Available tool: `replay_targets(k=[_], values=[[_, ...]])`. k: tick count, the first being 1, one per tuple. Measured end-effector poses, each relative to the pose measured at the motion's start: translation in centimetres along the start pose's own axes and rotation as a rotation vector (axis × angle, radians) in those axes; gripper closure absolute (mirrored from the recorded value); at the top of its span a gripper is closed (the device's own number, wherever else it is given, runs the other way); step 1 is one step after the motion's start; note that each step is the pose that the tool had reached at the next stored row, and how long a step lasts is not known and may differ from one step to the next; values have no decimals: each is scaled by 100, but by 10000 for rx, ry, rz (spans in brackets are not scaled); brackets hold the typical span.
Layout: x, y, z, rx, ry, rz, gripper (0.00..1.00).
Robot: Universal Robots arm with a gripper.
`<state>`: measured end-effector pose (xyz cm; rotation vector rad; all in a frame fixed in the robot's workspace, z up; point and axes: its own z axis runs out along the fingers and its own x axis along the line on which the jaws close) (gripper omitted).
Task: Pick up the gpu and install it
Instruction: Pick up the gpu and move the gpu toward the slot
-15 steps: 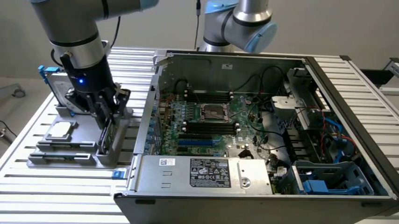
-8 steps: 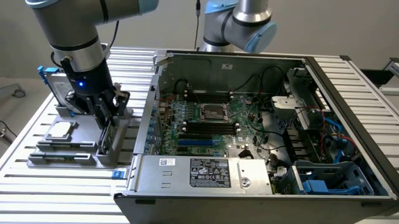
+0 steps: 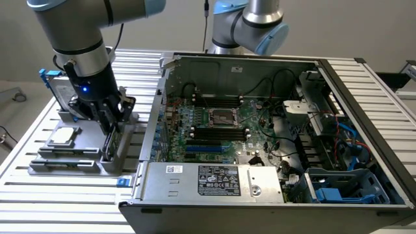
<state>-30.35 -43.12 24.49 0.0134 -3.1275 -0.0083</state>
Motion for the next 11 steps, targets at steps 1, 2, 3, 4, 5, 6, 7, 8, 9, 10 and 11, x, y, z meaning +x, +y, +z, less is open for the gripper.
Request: replay_targets(k=[1,2,3,4,5,6,7,8,9,10,11], values=[[-2,-1,3,0,2,0,64],[-5,-2,5,1,4,0,64],[-8,-2,7,0,5,0,64],[-9,-2,8,1,9,1,64],[-9,-2,11,0,10,1,64],[-10,-2,11,1,14,1,64],[-11,-2,13,0,18,2,64],[-11,-2,15,0,21,4,64],[-11,-2,16,0,25,6,64],[-10,-2,17,0,29,9,64],[-11,-2,18,0,33,10,64]])
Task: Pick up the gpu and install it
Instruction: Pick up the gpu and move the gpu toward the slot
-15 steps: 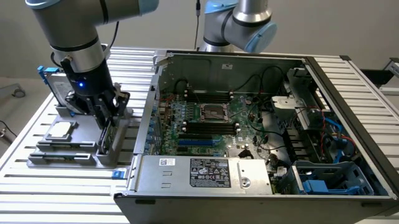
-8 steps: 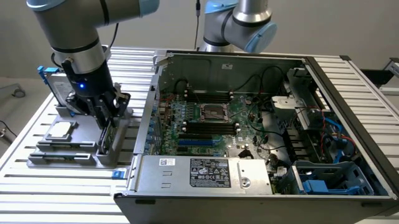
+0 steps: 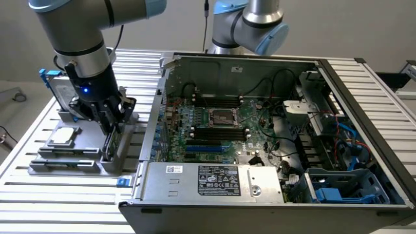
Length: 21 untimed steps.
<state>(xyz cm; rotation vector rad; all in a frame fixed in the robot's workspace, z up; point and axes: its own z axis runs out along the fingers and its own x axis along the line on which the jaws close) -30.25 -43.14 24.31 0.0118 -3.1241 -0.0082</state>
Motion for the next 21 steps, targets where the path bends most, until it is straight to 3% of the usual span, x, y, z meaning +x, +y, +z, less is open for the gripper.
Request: replay_targets(k=[4,5,16,21], values=[[0,0,1,0,12,1,66],[0,0,1,0,12,1,73],[5,-1,1,-3,9,-1,73],[27,0,-15,-67,10,-1,73]])
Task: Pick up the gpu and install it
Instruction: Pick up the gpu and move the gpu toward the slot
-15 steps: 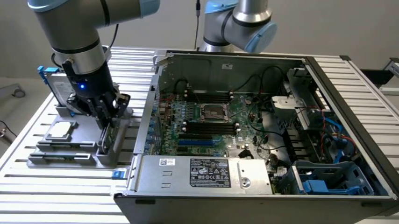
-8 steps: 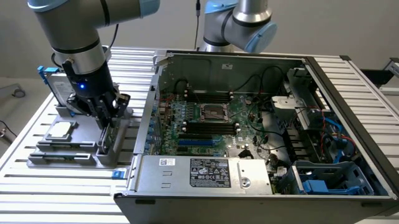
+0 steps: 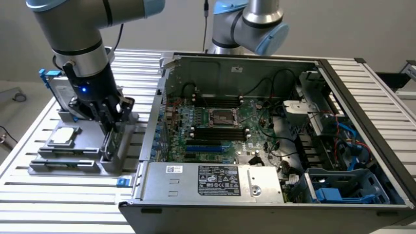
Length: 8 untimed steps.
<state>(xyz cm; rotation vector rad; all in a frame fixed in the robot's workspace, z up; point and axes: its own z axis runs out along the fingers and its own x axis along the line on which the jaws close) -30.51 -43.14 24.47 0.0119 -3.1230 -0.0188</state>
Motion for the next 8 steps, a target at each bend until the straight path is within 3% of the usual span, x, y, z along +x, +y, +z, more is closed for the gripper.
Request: replay_targets(k=[4,8], values=[[6,1,-40,-73,0,0,73],[7,2,-116,-88,-8,-1,73]])
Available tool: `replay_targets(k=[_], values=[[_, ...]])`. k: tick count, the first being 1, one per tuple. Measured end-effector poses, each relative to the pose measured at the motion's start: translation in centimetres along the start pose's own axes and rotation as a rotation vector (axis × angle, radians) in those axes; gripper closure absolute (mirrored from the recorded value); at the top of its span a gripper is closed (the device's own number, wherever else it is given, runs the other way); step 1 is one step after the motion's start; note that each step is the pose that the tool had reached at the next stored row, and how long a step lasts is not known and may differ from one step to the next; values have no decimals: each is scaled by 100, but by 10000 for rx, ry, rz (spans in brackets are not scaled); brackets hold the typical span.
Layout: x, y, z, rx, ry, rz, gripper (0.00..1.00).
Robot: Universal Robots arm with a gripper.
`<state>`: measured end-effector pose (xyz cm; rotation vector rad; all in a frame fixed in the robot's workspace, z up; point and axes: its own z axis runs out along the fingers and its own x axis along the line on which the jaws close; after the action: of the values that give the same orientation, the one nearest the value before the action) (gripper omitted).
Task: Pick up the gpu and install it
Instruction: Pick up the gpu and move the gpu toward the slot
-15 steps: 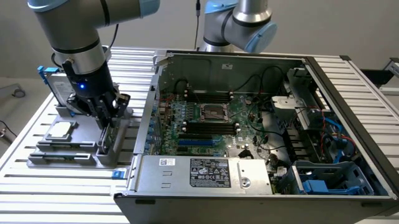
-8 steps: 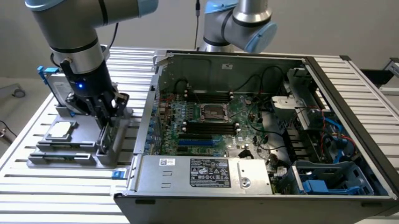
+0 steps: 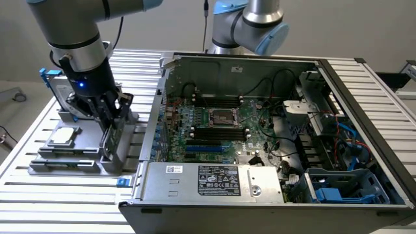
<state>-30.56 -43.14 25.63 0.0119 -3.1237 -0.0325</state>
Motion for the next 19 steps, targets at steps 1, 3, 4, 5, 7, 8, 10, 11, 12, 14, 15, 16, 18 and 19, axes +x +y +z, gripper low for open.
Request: replay_targets(k=[1,3,4,5,7,8,10,11,12,14,15,16,18,19], values=[[0,1,-21,-6,-5,0,73],[1,2,-71,-19,-11,0,73],[2,2,-97,-27,-16,-1,73],[2,3,-127,-30,-20,0,73],[3,4,-194,-34,-27,-1,73],[4,5,-231,-36,-30,-1,73],[5,7,-320,-35,-31,-1,73],[6,8,-364,-36,-33,-1,73],[7,9,-410,-34,-30,-1,73],[9,11,-501,-35,-32,-1,73],[10,11,-546,-35,-32,-1,73],[9,12,-590,-36,-33,-2,73],[-7,14,-683,-35,-32,-4,73],[-16,15,-729,-36,-33,-3,73]])
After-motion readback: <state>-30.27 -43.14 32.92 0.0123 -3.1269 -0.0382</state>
